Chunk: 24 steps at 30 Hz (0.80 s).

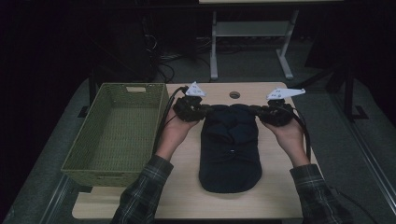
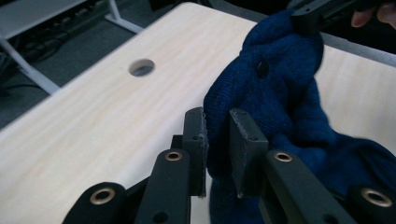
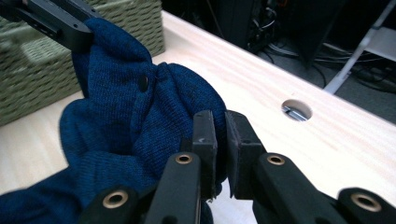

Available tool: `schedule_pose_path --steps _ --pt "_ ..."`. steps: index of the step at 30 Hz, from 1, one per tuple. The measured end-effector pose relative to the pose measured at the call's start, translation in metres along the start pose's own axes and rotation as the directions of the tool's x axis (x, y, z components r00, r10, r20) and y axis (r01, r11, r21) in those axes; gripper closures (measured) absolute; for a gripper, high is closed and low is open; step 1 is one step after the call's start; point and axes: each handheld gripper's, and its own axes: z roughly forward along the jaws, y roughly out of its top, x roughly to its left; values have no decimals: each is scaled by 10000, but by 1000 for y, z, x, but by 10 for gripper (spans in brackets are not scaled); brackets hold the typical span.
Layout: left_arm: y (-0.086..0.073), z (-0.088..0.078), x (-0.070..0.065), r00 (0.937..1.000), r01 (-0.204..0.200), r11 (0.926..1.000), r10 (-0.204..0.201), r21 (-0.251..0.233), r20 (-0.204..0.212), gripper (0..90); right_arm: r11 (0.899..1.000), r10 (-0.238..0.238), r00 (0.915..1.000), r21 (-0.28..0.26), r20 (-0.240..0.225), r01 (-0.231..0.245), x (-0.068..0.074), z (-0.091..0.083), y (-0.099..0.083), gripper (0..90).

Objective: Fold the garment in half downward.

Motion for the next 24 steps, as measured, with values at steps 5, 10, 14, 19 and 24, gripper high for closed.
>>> schedule_pose_path --steps 5,10,14,19,24 --pt "-14 -3 -13 9997 -166 9998 164 66 203 769 10000 -16 9998 25 -206 16 11 -5 -17 823" --pt "-22 -4 -17 9993 -91 9999 88 80 359 766 10000 11 9996 -11 -292 -12 17 -9 -27 821" --pt "-27 -5 -22 9986 15 10000 -14 -23 536 764 10000 43 9994 60 -353 -41 21 -11 -32 819" --pt "-33 -8 -27 9962 121 9999 -115 -70 862 762 9999 79 9985 108 -542 -73 25 -15 -40 816" --pt "-38 -10 -30 9920 232 9997 -233 21 1244 761 9993 239 9960 292 -859 -214 30 -20 -47 812"
